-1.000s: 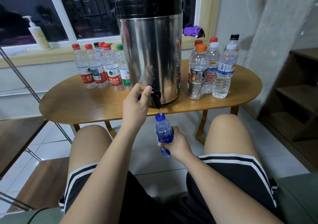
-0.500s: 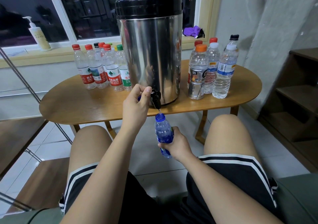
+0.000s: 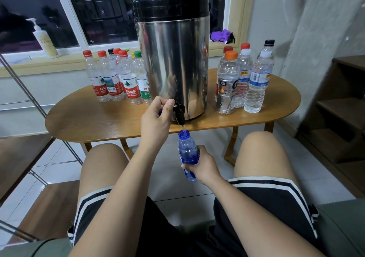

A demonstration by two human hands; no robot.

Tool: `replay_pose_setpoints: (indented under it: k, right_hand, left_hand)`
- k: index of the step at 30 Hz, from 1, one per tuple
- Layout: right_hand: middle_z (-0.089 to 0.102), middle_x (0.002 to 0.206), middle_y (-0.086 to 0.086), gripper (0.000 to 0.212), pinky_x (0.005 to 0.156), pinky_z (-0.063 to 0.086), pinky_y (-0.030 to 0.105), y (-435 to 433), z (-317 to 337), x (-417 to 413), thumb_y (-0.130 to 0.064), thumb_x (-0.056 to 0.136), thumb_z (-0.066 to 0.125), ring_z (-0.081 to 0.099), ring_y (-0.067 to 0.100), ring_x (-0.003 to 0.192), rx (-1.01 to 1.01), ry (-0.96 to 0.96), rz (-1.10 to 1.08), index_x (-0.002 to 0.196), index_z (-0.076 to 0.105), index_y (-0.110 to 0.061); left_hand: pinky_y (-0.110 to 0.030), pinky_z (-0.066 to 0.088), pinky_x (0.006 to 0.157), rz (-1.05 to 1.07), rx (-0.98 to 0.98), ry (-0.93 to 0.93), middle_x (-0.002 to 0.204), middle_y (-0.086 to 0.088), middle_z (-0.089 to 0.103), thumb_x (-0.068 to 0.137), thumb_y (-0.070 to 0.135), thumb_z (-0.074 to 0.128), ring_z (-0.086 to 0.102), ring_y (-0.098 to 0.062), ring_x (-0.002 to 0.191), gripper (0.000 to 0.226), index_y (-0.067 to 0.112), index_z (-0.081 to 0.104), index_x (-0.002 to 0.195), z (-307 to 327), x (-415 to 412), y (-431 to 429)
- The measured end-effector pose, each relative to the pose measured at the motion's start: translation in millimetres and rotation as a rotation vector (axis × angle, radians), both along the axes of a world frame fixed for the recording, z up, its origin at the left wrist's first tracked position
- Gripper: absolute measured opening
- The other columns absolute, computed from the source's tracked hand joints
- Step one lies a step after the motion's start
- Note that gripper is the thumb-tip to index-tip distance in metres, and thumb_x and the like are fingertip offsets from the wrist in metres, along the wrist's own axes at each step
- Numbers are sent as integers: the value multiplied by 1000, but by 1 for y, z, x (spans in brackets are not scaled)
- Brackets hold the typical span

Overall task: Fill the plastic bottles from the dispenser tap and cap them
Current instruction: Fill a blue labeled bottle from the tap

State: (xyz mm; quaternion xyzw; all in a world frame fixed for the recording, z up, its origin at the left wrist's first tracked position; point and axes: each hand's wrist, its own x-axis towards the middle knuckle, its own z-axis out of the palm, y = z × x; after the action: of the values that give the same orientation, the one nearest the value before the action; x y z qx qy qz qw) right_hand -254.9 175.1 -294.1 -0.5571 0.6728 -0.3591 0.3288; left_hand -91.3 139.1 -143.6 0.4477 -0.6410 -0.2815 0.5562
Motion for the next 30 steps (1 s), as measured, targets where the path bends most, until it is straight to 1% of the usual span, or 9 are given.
replay_pose_setpoints:
  k: [2,6,9,13,18,22,25,27,30]
  right_hand:
    - [63,118,-15,68,85,53,28,0,0,0,-36,79,96,63,14,105,-3,-11,1,126,47,-34]
    - [63,118,-15,68,85,52,28,-1,-1,0,-36,79,96,63,13,105,-5,-18,2,126,47,-34]
    - [61,118,-17,68,85,51,27,0,0,0,-36,79,96,61,11,105,-2,-27,3,125,45,-36]
    - [60,117,-17,68,85,51,27,-1,0,0,-36,80,96,60,11,105,-2,-28,4,124,45,-37]
    - [60,117,-17,68,85,52,27,-1,-1,0,-36,79,96,61,11,104,-4,-20,2,124,44,-38]
    - [62,115,-17,67,86,53,28,-3,-2,0,-37,79,95,62,13,104,-11,-22,-1,124,45,-38]
    - [62,116,-16,68,87,54,29,-2,-1,1,-36,80,95,62,13,104,-15,-25,-1,129,48,-34]
    - [62,117,-16,71,87,53,28,-2,0,1,-35,80,96,62,12,105,-18,-31,-3,133,49,-31]
    - [62,116,-16,70,86,52,27,-2,1,0,-36,79,96,61,12,105,-28,-29,-6,132,50,-30]
  left_hand:
    - [-52,51,67,5,-3,-3,74,-4,60,107,58,56,55,-23,71,40,22,57,91,0,0,-1]
    - [-49,49,66,4,6,-5,74,-4,60,106,60,56,54,-24,72,41,22,58,92,2,0,-1]
    - [-50,52,67,7,8,-17,75,-3,62,108,58,56,57,-28,73,39,22,58,92,2,0,0]
    - [-43,49,66,9,7,-20,71,2,61,110,51,56,56,-17,69,36,20,58,92,6,-1,-1]
    - [-41,48,66,8,7,-31,73,0,63,110,51,56,56,-16,68,38,17,59,93,7,-1,-3]
    - [-31,43,60,14,6,-43,69,2,61,110,50,57,52,-11,62,42,11,58,92,14,-2,-11]
    - [-29,45,62,38,1,-87,76,-8,64,110,49,58,54,-10,66,43,10,59,91,18,-2,-19]
    - [-27,45,63,50,-6,-108,76,-7,65,110,47,58,55,-9,68,42,11,60,90,20,-1,-22]
    - [-31,45,64,52,-13,-126,75,-9,64,110,48,59,54,-10,68,42,14,58,85,22,-1,-26]
